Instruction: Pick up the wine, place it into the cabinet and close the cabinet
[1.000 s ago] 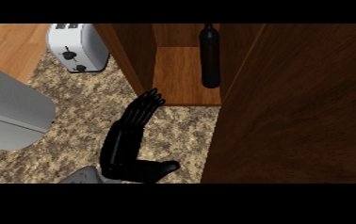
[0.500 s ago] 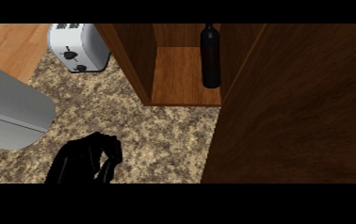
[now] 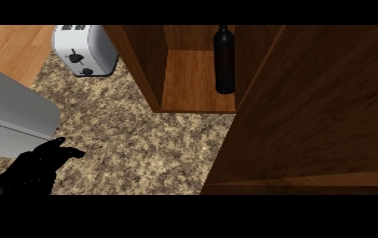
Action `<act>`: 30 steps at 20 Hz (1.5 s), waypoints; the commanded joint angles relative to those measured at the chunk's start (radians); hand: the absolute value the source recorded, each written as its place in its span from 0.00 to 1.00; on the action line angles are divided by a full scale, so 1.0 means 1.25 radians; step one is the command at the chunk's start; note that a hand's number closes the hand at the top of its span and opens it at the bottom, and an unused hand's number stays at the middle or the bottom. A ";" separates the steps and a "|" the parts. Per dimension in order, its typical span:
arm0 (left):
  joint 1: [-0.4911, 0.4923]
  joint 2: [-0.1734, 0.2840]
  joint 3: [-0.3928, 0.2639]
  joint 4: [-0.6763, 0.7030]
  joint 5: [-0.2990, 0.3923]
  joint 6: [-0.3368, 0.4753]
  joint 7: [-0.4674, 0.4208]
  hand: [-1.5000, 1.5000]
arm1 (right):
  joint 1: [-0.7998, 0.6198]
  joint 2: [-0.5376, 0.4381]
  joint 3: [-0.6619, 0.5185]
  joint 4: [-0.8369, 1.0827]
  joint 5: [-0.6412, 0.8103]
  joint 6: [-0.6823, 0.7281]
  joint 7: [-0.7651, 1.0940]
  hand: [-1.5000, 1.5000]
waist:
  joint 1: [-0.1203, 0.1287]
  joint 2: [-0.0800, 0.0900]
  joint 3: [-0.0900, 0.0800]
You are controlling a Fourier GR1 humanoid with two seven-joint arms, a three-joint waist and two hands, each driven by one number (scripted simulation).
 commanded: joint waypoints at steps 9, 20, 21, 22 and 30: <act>0.184 0.132 0.158 0.041 0.101 -0.177 -0.060 0.00 | -0.244 0.021 0.324 0.084 0.182 -0.320 0.065 1.00 | 0.025 -0.005 -0.003; 0.252 0.200 0.269 0.159 0.133 -0.374 -0.097 0.00 | -0.438 0.016 0.250 0.198 0.225 -0.557 -0.020 1.00 | 0.042 0.001 -0.003; 0.245 0.188 0.257 0.155 0.115 -0.355 -0.091 0.00 | -0.478 0.016 0.237 0.195 0.205 -0.577 -0.011 1.00 | 0.039 0.002 -0.003; 0.269 0.198 0.263 0.148 0.104 -0.380 -0.104 0.00 | -0.487 0.016 0.215 0.226 0.193 -0.583 -0.010 1.00 | 0.047 0.003 -0.002; 0.314 0.228 0.337 0.174 0.131 -0.453 -0.080 0.00 | -0.728 0.021 0.023 0.487 0.084 -0.605 -0.053 1.00 | 0.050 0.009 0.000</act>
